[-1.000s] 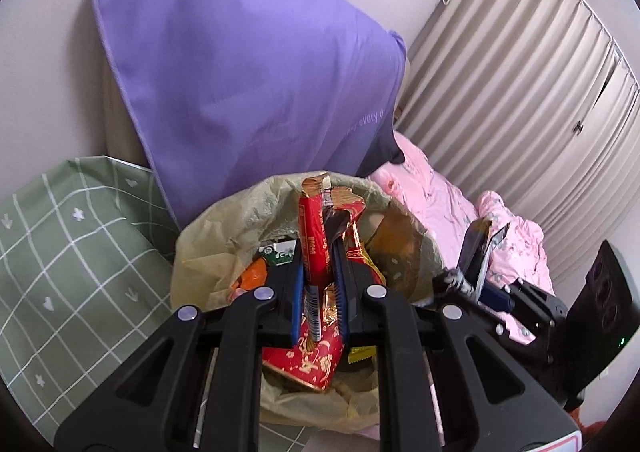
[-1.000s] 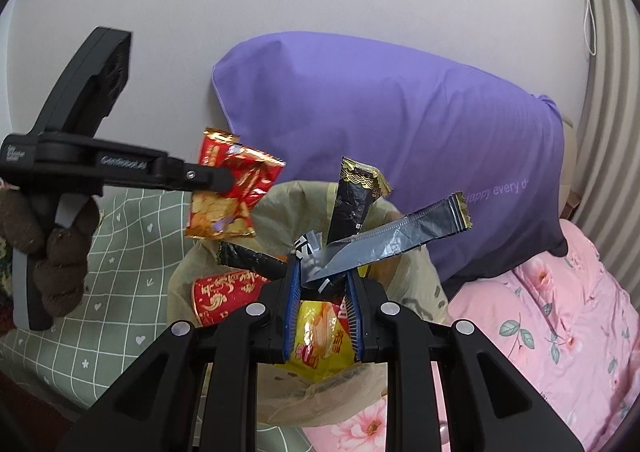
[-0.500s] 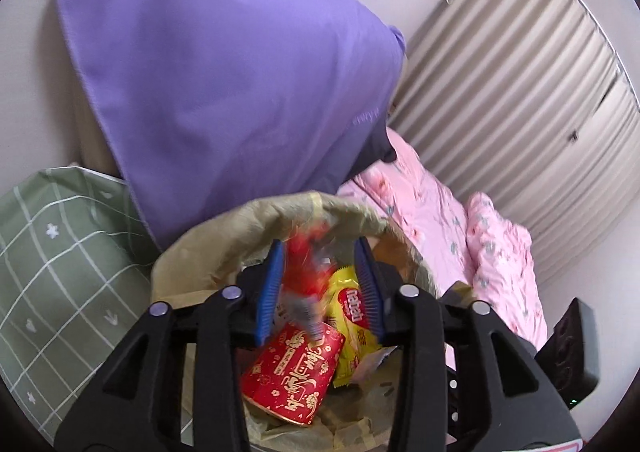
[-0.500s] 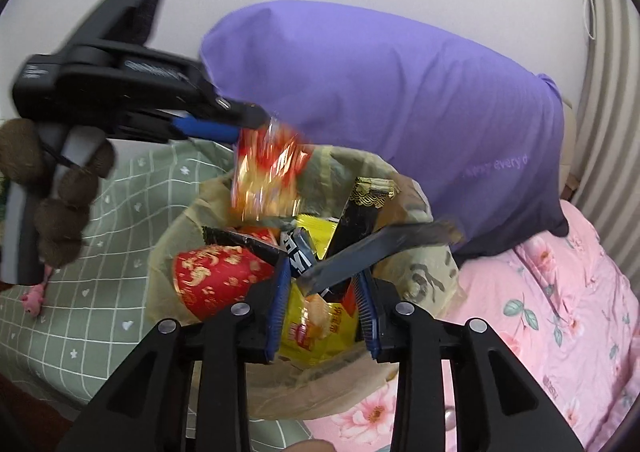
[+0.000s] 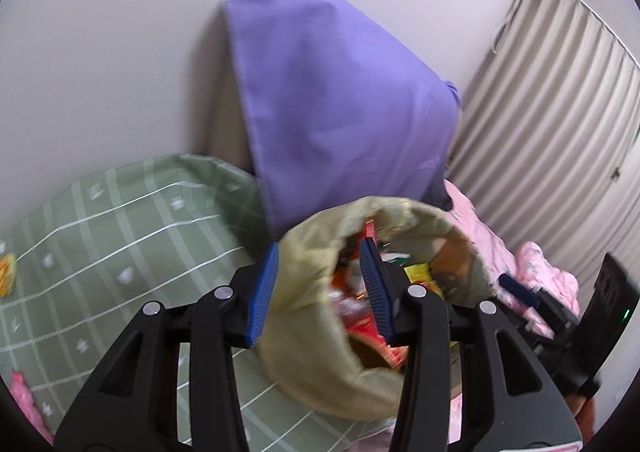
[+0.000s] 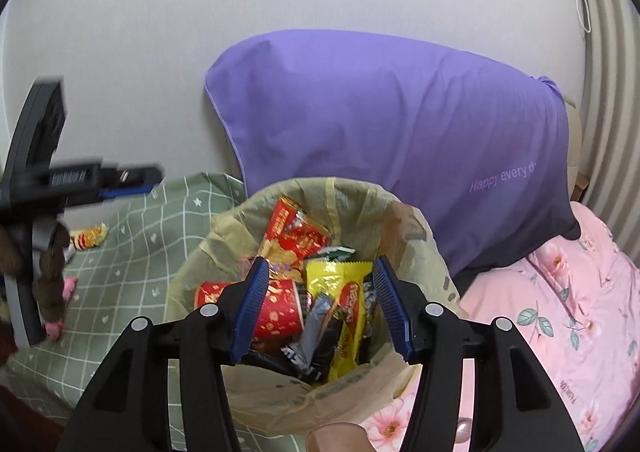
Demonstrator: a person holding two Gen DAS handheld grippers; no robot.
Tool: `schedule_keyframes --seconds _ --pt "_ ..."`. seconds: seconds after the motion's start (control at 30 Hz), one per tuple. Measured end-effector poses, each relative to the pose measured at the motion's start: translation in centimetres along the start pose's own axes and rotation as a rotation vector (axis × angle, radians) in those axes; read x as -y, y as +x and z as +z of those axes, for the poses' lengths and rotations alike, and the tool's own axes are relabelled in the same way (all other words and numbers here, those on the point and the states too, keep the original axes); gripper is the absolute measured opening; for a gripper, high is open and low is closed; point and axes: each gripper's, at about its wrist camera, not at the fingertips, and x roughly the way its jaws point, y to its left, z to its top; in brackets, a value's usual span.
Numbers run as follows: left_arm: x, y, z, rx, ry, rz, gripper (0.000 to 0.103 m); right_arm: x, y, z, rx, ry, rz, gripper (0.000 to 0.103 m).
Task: Collect trash
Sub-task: 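Move both tools back over the table toward the pink tissue pack and snack stick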
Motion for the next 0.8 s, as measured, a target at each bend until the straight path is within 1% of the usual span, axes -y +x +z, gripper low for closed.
schedule_keyframes --seconds 0.13,0.23,0.3,0.33,0.37,0.43,0.53,0.6,0.7,0.8 --pt "-1.9 -1.6 -2.6 -0.005 -0.007 0.056 0.04 -1.0 -0.3 0.3 0.01 -0.011 0.014 0.052" --pt "-3.5 -2.7 -3.9 -0.006 -0.004 0.098 0.04 -1.8 -0.4 0.5 0.024 -0.016 0.048 0.052" --pt "-4.9 -3.8 -4.7 0.002 -0.014 0.141 0.04 -2.6 -0.2 0.8 0.031 -0.025 0.073 0.054" --pt "-5.6 -4.4 -5.1 0.01 -0.02 0.168 0.04 -2.9 -0.1 0.9 0.033 -0.028 0.085 0.059" --pt "-6.4 -5.0 -5.4 0.017 -0.029 0.194 0.04 -3.4 0.1 1.0 0.031 -0.031 0.101 0.059" --pt "-7.7 -5.9 -5.9 0.031 -0.058 0.225 0.04 -4.3 0.8 1.2 0.018 -0.041 0.127 0.059" --pt "-10.5 -7.9 -7.0 0.055 -0.134 0.278 0.04 -6.5 1.7 1.0 -0.002 -0.085 0.181 0.059" --pt "-12.4 -9.6 -7.9 0.075 -0.177 0.332 0.04 -8.2 2.4 0.9 -0.026 -0.131 0.209 0.059" --pt "-14.4 -11.5 -8.7 0.096 -0.213 0.401 0.04 -11.3 3.2 0.6 -0.032 -0.209 0.238 0.059" --pt "-16.9 -13.7 -9.6 0.124 -0.262 0.474 0.04 -13.7 4.0 0.6 -0.042 -0.257 0.276 0.059"
